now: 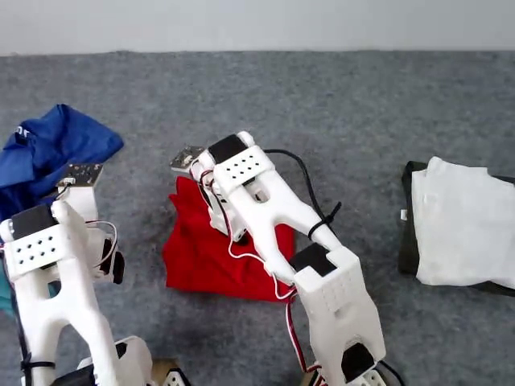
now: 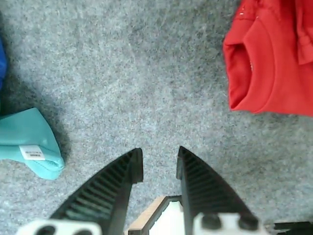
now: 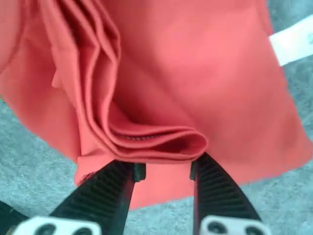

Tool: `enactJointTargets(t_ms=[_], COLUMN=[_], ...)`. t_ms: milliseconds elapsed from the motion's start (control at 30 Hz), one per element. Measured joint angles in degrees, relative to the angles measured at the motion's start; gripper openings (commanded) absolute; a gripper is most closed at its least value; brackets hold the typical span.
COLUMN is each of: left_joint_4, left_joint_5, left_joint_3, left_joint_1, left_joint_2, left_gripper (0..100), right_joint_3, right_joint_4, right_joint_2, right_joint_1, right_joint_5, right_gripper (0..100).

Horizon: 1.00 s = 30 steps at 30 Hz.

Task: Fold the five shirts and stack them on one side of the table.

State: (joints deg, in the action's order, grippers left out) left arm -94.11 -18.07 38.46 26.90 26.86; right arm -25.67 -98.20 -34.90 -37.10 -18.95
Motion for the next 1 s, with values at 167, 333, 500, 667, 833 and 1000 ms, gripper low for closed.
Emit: enactJointTargets(t_ms=[167,333,500,667,833,1000], left_joint_4=[0.00,0.00,0.00,0.00,0.00,0.00], left_joint_5=[0.00,-0.35,-0.35,-0.35,-0.35,-0.35], left_joint_3=[0.00,0.00,0.00,0.00,0.00,0.00], left_joint_1=[0.00,0.00,0.00,0.00,0.00,0.00], left_joint_2=[0.00,0.00,0.00,0.00,0.00,0.00], left_gripper=[13,13,13,13,13,13], right_joint_3=[0.00,0.00,0.00,0.00,0.00,0.00], right_joint_4=[1.23,1.23,1.23,1.05,1.05,0.97], right_joint_2=[-0.18,-0.18,-0.18,-0.18,1.23,2.90], right_joint_1=[-0.18,-0.35,-0.35,-2.81,-5.10,-7.03], right_joint_5=[0.00,0.00,0.00,0.00,0.00,0.00], right_gripper=[9.6,8.7,4.6,3.8,3.6,3.6])
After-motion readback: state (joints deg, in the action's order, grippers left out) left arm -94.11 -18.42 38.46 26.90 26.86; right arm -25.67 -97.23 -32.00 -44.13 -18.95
